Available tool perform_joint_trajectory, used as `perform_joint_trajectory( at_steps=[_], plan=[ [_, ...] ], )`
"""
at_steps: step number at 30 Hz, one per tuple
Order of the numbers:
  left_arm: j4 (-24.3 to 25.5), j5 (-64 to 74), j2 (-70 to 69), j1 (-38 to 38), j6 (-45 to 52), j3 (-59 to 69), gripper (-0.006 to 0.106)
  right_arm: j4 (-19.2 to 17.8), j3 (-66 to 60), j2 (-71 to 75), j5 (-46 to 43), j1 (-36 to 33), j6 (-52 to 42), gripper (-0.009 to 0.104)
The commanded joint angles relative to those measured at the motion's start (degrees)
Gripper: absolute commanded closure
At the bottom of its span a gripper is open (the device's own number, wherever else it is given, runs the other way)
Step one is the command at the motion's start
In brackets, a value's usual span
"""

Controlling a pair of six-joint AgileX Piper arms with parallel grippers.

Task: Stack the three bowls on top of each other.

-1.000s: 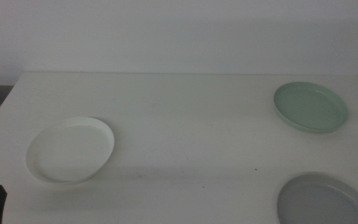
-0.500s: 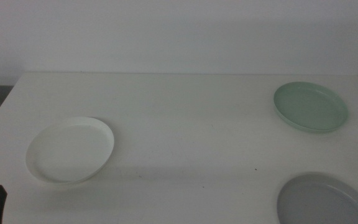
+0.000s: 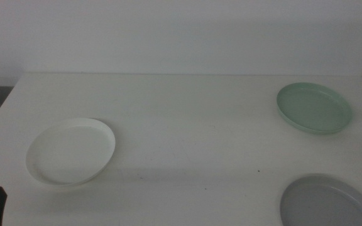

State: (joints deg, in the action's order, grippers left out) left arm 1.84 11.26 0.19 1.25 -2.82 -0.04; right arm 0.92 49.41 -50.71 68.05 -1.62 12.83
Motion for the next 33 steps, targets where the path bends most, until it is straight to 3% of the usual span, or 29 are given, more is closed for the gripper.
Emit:
perform_joint_trajectory(
  at_steps=[1, 10, 16, 20, 28, 33],
  plan=[
    [-0.12, -0.78, -0.19, -0.08, -0.26, 0.04, 0.007, -0.92, 0.47, -3.89, -1.84, -0.08, -1.06, 0.003],
    [-0.12, -0.78, -0.19, -0.08, -0.26, 0.04, 0.007, 0.18, 0.36, -17.03, -8.11, 6.94, -5.23, 0.011],
    [-0.12, -0.78, -0.19, -0.08, -0.26, 0.04, 0.007, 7.27, 0.25, -23.07, -10.07, 12.54, -10.91, 0.012],
    [-0.12, -0.78, -0.19, -0.08, -0.26, 0.04, 0.007, 6.93, -1.63, -25.34, -11.71, 12.64, -11.02, 0.015],
    [-0.12, -0.78, -0.19, -0.08, -0.26, 0.04, 0.007, 4.48, -12.10, -25.78, -23.70, 12.64, -9.21, 0.027],
    [-0.12, -0.78, -0.19, -0.08, -0.26, 0.04, 0.007, 3.66, -12.29, -29.32, -24.50, 12.64, -8.62, 0.031]
  ],
)
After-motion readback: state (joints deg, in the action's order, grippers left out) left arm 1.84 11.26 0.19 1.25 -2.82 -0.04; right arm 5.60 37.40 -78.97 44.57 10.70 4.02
